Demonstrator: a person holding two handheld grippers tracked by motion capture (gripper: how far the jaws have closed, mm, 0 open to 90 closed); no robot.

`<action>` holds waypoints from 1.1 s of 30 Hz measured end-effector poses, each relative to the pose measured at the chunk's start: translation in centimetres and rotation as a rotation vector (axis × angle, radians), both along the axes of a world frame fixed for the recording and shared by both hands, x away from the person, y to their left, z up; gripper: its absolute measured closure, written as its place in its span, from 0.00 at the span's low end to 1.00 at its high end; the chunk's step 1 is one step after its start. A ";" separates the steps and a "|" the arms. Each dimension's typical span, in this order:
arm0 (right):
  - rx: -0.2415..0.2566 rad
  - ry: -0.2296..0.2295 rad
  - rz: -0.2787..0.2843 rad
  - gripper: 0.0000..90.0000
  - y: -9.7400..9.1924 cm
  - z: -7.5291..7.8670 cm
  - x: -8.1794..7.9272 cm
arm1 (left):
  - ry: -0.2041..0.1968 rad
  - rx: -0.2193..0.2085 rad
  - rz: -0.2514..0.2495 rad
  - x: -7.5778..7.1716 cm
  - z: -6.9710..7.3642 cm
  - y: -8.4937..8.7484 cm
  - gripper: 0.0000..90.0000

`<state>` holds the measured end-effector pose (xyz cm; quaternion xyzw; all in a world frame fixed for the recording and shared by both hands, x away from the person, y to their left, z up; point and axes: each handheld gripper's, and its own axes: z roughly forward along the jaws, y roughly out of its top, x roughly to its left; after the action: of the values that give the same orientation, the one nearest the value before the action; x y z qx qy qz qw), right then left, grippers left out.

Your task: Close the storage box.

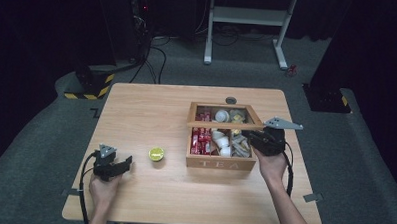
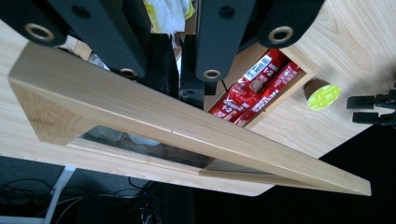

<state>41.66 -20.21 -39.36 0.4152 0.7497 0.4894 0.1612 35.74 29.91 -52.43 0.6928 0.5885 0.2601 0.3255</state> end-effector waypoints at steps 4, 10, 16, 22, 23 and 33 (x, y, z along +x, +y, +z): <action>-0.001 0.002 0.001 0.95 0.0 -0.2 -0.1 | 0.018 0.028 -0.004 0.1 -0.2 0.0 0.33; -0.006 0.002 0.000 0.94 0.0 -0.5 -0.4 | 0.014 0.029 -0.001 0.1 -0.4 -0.1 0.32; -0.003 0.006 0.003 0.93 0.0 -0.9 -0.7 | 0.013 0.028 0.007 0.1 -0.4 -0.1 0.30; 0.001 0.012 0.006 0.93 -0.1 -1.5 -1.0 | 0.012 0.026 0.013 0.1 -0.4 -0.2 0.30; -0.001 0.012 0.006 0.93 -0.1 -1.6 -1.1 | 0.012 0.026 0.013 0.1 -0.4 -0.2 0.30; -0.011 0.032 0.008 0.92 -0.2 -3.0 -1.8 | 0.015 0.025 0.010 0.1 -0.4 -0.2 0.29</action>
<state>39.85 -20.39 -42.34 0.4189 0.7566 0.4792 0.1497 35.81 29.73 -52.87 0.6957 0.5912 0.2640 0.3112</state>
